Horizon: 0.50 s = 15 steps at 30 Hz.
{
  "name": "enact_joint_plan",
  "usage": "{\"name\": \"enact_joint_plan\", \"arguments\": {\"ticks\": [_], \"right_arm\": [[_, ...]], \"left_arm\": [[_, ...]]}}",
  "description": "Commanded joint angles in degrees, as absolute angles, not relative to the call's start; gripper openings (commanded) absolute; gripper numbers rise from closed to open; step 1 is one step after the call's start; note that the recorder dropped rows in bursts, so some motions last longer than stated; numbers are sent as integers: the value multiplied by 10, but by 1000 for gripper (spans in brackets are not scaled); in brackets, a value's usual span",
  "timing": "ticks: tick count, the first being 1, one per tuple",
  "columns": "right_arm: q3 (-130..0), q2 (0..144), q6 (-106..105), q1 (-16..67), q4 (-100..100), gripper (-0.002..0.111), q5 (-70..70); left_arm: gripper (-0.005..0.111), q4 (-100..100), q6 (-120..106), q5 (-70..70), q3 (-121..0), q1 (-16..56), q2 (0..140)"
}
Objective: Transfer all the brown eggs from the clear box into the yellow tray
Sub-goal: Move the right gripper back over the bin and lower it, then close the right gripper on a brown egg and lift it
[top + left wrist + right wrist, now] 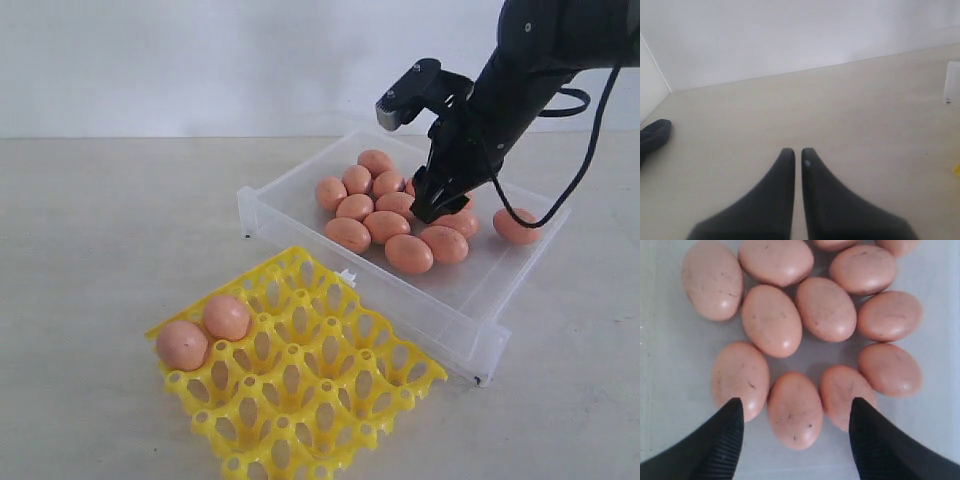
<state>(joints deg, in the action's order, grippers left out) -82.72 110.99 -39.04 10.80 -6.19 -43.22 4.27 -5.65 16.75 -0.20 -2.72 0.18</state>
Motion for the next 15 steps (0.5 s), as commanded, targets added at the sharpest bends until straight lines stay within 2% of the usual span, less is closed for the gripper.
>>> {"name": "enact_joint_plan", "arguments": {"ticks": [1, 15], "right_arm": [[-830, 1147, -390, 104, -52, 54, -465], [-830, 1189, -421, 104, -37, 54, -421]], "left_arm": [[4, 43, -52, 168, 0, -28, 0], [4, 43, -52, 168, 0, -28, 0]]}}
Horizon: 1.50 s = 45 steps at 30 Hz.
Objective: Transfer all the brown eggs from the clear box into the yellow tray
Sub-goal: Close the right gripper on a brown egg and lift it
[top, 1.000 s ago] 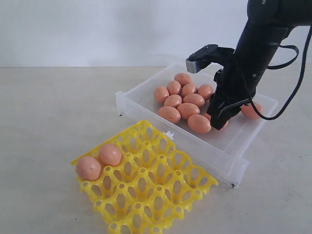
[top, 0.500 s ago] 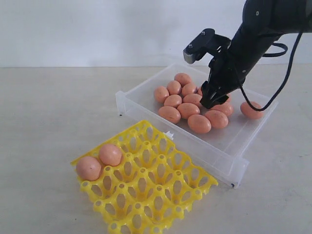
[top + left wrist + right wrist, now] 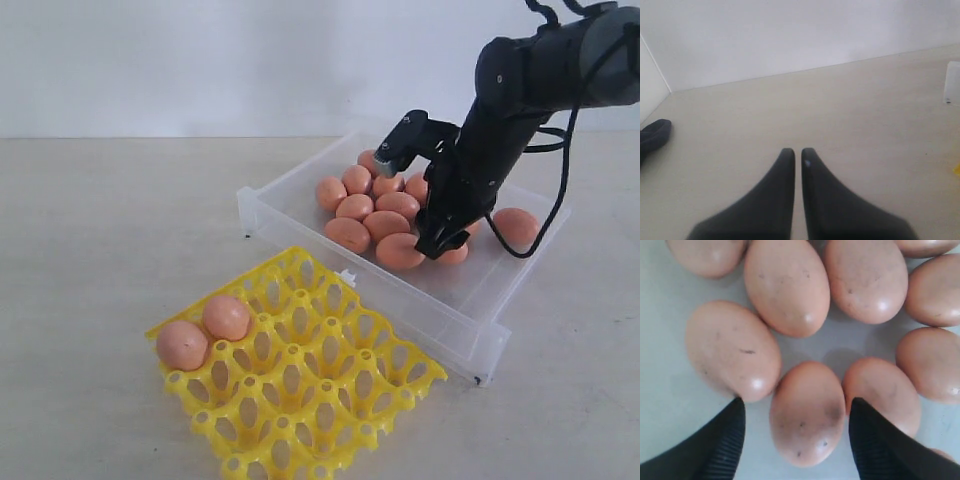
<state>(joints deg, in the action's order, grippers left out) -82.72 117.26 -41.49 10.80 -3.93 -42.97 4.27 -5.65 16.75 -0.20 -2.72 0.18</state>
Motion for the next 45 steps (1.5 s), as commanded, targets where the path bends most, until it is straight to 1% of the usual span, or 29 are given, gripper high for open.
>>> {"name": "enact_joint_plan", "arguments": {"ticks": [1, 3, 5, 7, 10, 16, 22, 24, 27, 29, 31, 35, 37, 38, 39, 41, 44, 45], "right_arm": [[-830, 1194, -421, 104, -37, 54, -421], [-830, 1200, -415, 104, -37, 51, -421], [-830, 1204, -400, 104, -37, 45, -415], [-830, 1205, -389, 104, -37, 31, -408], [-830, 1205, -384, 104, -37, 1, -407], [-830, 1188, -343, 104, -48, 0, -413], [-830, 1115, -280, 104, -59, 0, -404], [-824, 1085, -244, 104, -94, 0, -415], [-786, 1041, -254, 104, -221, 0, -396], [-738, 1011, -321, 112, -327, 0, -347], [-675, 976, -443, 128, -451, 0, -268], [-536, 917, -829, 187, -793, 0, -136], [-494, 904, -1042, 213, -990, 0, -116], [-475, 903, -1162, 224, -999, 0, -125], [-473, 906, -1166, 224, -999, 0, -119], [-481, 914, -1162, 224, -999, 0, -45], [-524, 914, -1180, 224, -999, 0, 120], [-535, 914, -1181, 224, -972, 0, 146]], "left_arm": [[4, 43, -52, 168, 0, -28, 0], [4, 43, -52, 168, 0, -28, 0], [4, 43, -52, 168, 0, -28, 0], [4, 43, -52, 168, 0, -28, 0], [4, 43, -52, 168, 0, -28, 0], [4, 43, -52, 168, 0, -28, 0], [4, 43, -52, 168, 0, -28, 0], [4, 43, -52, 168, 0, -28, 0], [4, 43, -52, 168, 0, -28, 0], [4, 43, -52, 168, 0, -28, 0], [4, 43, -52, 168, 0, -28, 0], [4, 43, -52, 168, 0, -28, 0], [4, 43, -52, 168, 0, -28, 0], [4, 43, -52, 168, 0, -28, 0], [4, 43, -52, 168, 0, -28, 0], [4, 43, -52, 168, 0, -28, 0], [4, 43, -52, 168, 0, -28, 0], [4, 43, -52, 168, 0, -28, 0]]}}
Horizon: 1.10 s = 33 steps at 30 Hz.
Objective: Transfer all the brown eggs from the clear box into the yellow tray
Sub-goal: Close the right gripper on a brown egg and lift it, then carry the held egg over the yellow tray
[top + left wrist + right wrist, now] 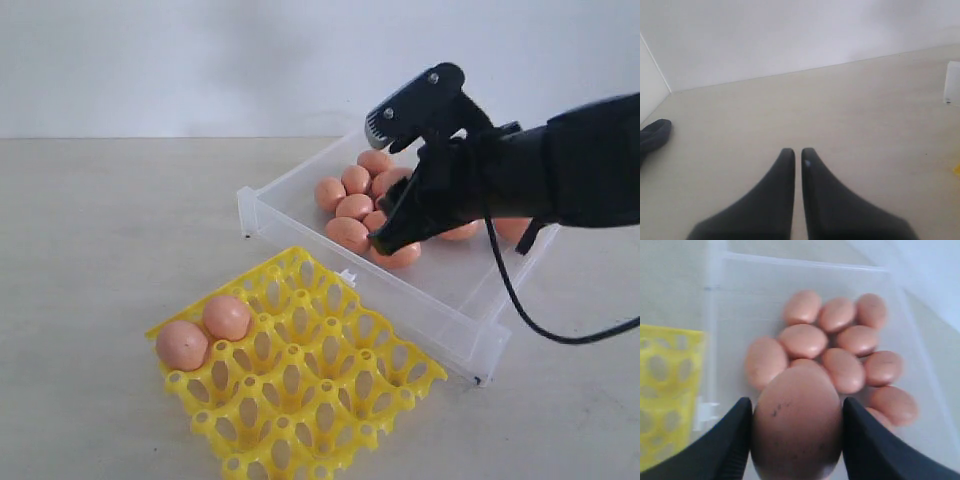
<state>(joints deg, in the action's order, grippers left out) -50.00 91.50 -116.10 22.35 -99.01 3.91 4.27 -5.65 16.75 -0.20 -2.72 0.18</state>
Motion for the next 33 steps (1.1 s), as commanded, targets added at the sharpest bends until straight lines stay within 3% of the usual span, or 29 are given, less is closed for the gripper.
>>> {"name": "enact_joint_plan", "arguments": {"ticks": [1, 3, 6, 10, 17, 22, 26, 33], "right_arm": [[-556, 914, -1169, 224, -899, 0, 197], [-591, 915, -1057, 224, -775, 0, 295], [-628, 915, -646, 219, -624, 0, 390], [-632, 915, -67, 201, -420, 0, 285], [-632, 915, 291, 199, 173, 0, 202], [-632, 931, 601, 198, 507, 0, 370], [-638, 982, 738, 198, 637, 0, 562], [-640, 1101, 779, 198, 681, 0, 605]], "left_arm": [[4, 43, -52, 168, 0, -28, 0], [4, 43, -52, 168, 0, -28, 0], [4, 43, -53, 168, 0, -28, 0], [4, 43, -53, 168, 0, -28, 0], [4, 43, -53, 168, 0, -28, 0], [4, 43, -53, 168, 0, -28, 0], [4, 43, -53, 168, 0, -28, 0], [4, 43, -53, 168, 0, -28, 0]]}}
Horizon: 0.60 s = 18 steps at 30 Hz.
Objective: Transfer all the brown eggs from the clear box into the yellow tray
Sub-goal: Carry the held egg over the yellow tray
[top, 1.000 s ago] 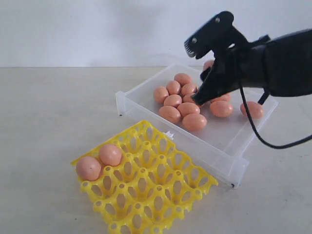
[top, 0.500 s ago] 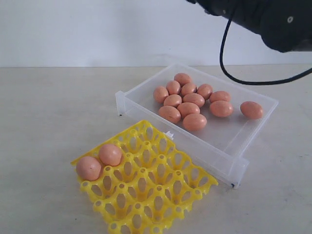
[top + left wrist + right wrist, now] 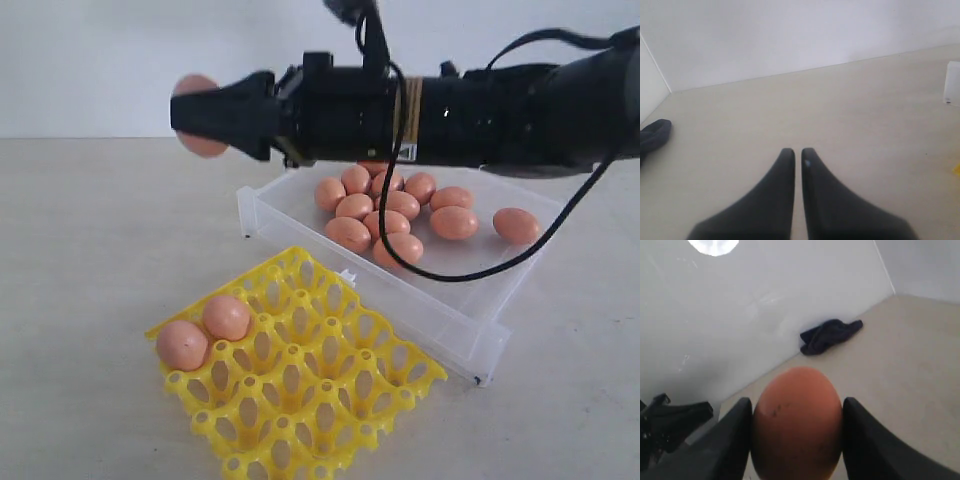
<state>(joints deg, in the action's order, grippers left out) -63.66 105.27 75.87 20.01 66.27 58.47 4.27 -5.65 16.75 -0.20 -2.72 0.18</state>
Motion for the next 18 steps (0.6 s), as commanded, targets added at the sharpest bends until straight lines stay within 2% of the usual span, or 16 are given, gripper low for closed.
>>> {"name": "enact_joint_plan", "arguments": {"ticks": [1, 4, 8, 14, 18], "right_arm": [[-640, 1126, 779, 198, 697, 0, 611], [-640, 1160, 772, 198, 708, 0, 581], [-640, 1164, 759, 199, 743, 0, 463], [-640, 1166, 759, 199, 861, 0, 417], [-640, 1166, 715, 199, 822, 0, 393]], "left_arm": [[4, 43, -53, 168, 0, -28, 0], [4, 43, -53, 168, 0, -28, 0], [4, 43, -53, 168, 0, -28, 0], [4, 43, -54, 168, 0, -28, 0], [4, 43, -54, 168, 0, -28, 0]]}}
